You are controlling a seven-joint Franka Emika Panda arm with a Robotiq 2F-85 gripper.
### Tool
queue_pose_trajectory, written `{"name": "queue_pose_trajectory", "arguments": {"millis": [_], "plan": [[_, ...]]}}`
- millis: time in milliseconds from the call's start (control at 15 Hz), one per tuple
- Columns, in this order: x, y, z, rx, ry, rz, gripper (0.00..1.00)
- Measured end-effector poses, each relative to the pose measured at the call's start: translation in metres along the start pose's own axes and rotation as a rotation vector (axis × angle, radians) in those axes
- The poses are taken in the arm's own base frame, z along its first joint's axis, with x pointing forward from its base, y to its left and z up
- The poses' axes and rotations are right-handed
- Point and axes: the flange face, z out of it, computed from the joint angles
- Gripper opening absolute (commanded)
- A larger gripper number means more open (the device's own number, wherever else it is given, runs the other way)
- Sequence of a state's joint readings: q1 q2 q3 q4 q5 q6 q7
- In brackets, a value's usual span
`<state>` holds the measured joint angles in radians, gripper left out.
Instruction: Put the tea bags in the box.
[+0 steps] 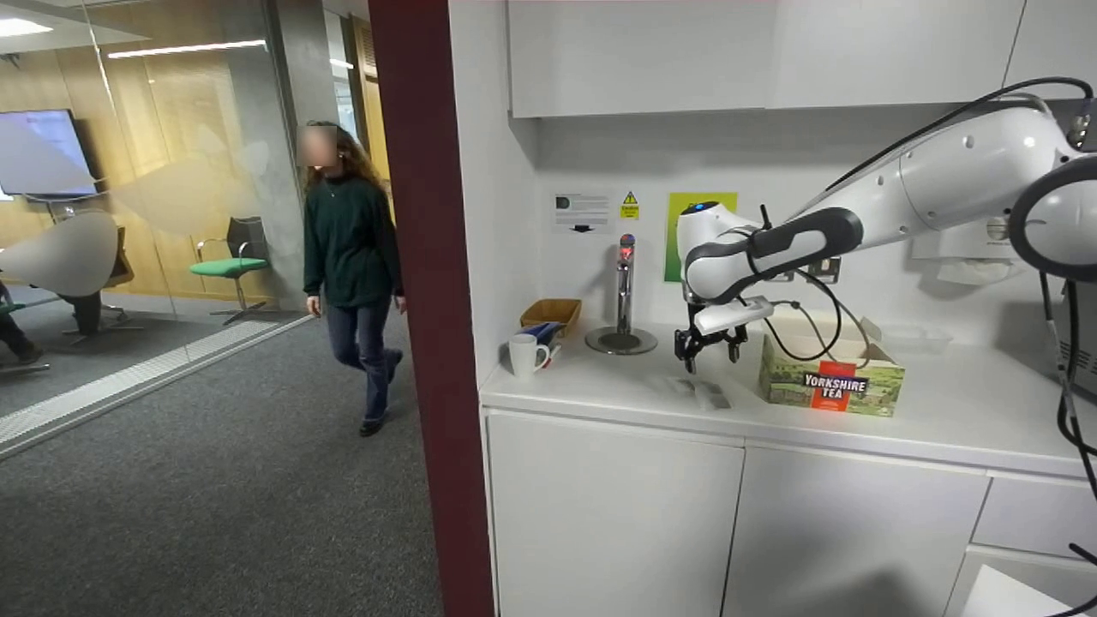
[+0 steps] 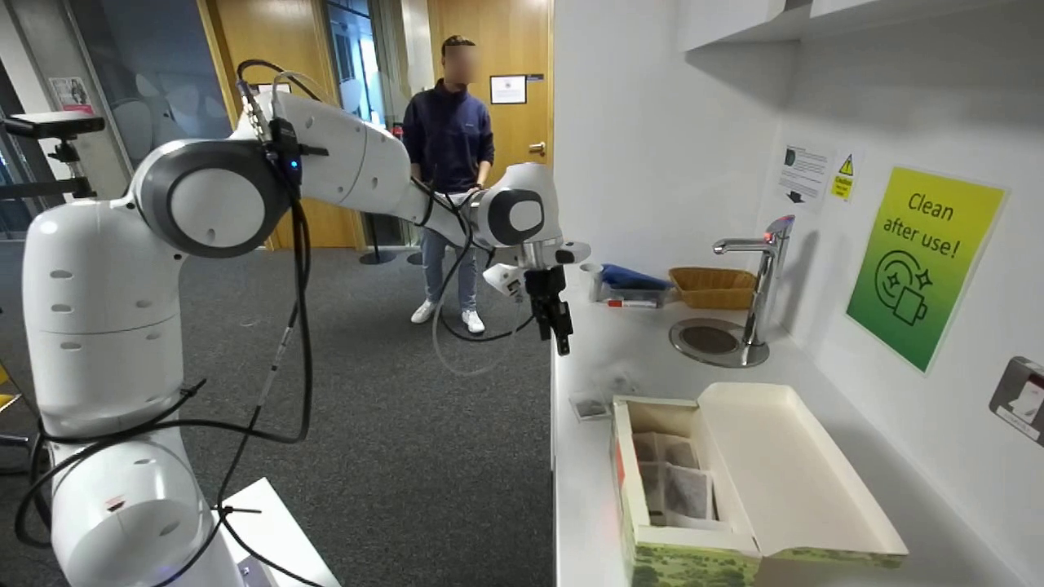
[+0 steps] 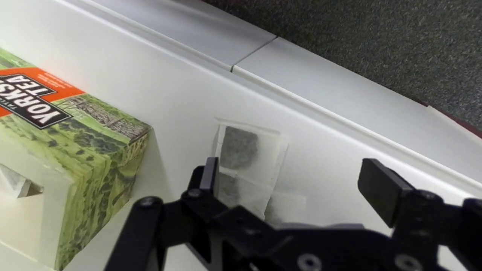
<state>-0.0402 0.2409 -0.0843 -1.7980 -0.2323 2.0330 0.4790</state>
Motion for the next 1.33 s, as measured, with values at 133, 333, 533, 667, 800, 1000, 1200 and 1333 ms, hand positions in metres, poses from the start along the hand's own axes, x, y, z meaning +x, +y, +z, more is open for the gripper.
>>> {"name": "queue_pose_trajectory", "arguments": {"millis": [133, 333, 533, 667, 800, 1000, 1200, 1333], "plan": [[0.005, -0.003, 0.003, 0.016, -0.010, 0.011, 1.00], [0.007, -0.004, 0.001, 0.020, -0.008, 0.013, 1.00], [0.007, -0.004, 0.002, 0.020, -0.010, 0.013, 1.00], [0.007, -0.005, 0.007, 0.015, -0.016, 0.014, 1.00], [0.010, -0.003, 0.016, 0.007, -0.023, 0.022, 1.00], [0.019, 0.003, 0.029, -0.008, -0.033, 0.039, 1.00], [0.029, 0.007, 0.040, -0.018, -0.037, 0.054, 1.00], [0.033, 0.007, 0.044, -0.022, -0.038, 0.057, 1.00]]}}
